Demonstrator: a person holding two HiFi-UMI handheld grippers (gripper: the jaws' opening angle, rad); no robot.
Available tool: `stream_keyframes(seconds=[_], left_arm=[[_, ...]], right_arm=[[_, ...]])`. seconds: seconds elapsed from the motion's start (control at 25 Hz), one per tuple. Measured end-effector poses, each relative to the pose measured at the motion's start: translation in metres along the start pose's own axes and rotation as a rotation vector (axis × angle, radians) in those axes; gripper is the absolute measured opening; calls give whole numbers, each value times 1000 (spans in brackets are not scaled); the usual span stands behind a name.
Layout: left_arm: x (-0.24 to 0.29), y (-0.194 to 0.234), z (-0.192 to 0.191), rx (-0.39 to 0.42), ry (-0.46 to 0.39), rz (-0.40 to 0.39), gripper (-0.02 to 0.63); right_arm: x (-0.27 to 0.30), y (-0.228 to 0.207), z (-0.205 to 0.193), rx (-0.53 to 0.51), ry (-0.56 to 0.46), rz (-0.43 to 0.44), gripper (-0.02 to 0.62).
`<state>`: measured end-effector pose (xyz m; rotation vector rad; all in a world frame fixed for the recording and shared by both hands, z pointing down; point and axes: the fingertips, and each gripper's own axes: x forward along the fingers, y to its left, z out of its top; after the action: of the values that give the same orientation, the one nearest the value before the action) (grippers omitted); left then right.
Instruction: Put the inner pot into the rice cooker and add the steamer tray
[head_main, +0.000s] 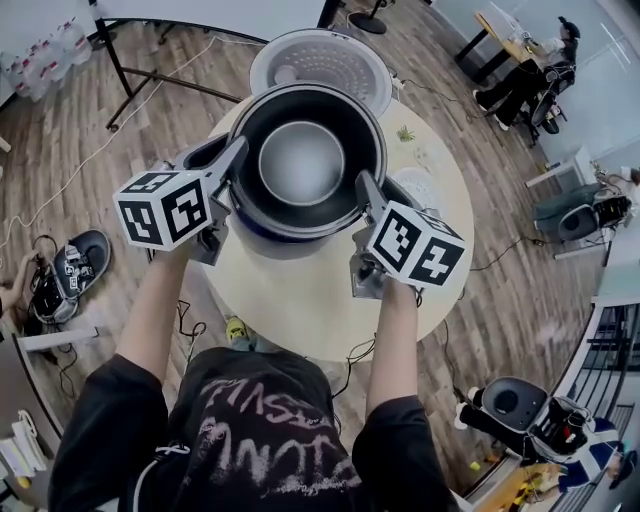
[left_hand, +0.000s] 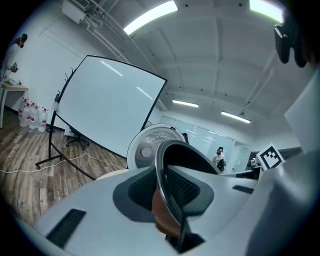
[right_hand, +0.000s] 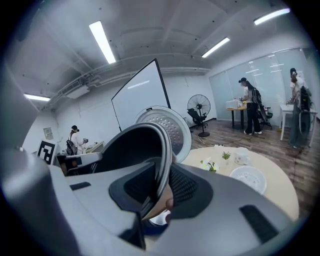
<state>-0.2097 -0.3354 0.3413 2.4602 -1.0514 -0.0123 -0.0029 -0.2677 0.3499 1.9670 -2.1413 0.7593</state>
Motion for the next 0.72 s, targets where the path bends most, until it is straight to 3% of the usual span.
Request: stream_keyframes(seconds=[0.52, 0.72], left_arm=[[24, 23, -37, -120, 163, 49, 80], [30, 25, -40, -126, 211, 55, 80]], right_arm=[[42, -18, -30, 52, 213, 47, 94], [50, -23, -40, 95, 281, 71, 97]])
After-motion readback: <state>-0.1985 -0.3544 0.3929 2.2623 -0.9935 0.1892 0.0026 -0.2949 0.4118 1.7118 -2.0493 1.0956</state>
